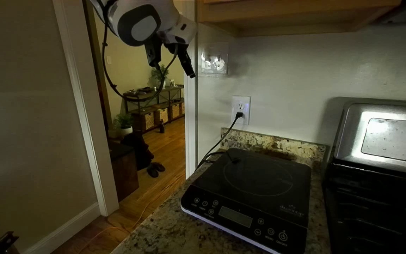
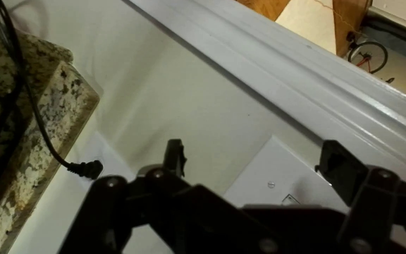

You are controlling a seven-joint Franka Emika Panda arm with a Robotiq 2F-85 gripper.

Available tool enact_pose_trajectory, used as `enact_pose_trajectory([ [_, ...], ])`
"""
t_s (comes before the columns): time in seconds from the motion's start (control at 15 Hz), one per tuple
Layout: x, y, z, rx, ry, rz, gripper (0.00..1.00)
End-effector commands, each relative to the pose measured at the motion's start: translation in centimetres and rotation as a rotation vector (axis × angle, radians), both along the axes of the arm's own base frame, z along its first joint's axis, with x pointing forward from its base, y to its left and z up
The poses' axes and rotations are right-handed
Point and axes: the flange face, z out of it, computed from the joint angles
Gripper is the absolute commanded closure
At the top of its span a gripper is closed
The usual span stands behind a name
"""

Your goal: Switch on the light using the left switch

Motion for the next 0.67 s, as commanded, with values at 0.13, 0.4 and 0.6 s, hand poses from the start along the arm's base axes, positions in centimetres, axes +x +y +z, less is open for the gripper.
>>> enact_pose_trajectory([
  [0.13,2.3,0.0,1.0,0.007,-0.082,0.005,0.00],
  [0.4,2.1,-0.2,0.8,0.009,-0.062,0.014,0.00],
  [0.6,2.1,-0.7,0.5,0.008,-0.057,0.005,0.00],
])
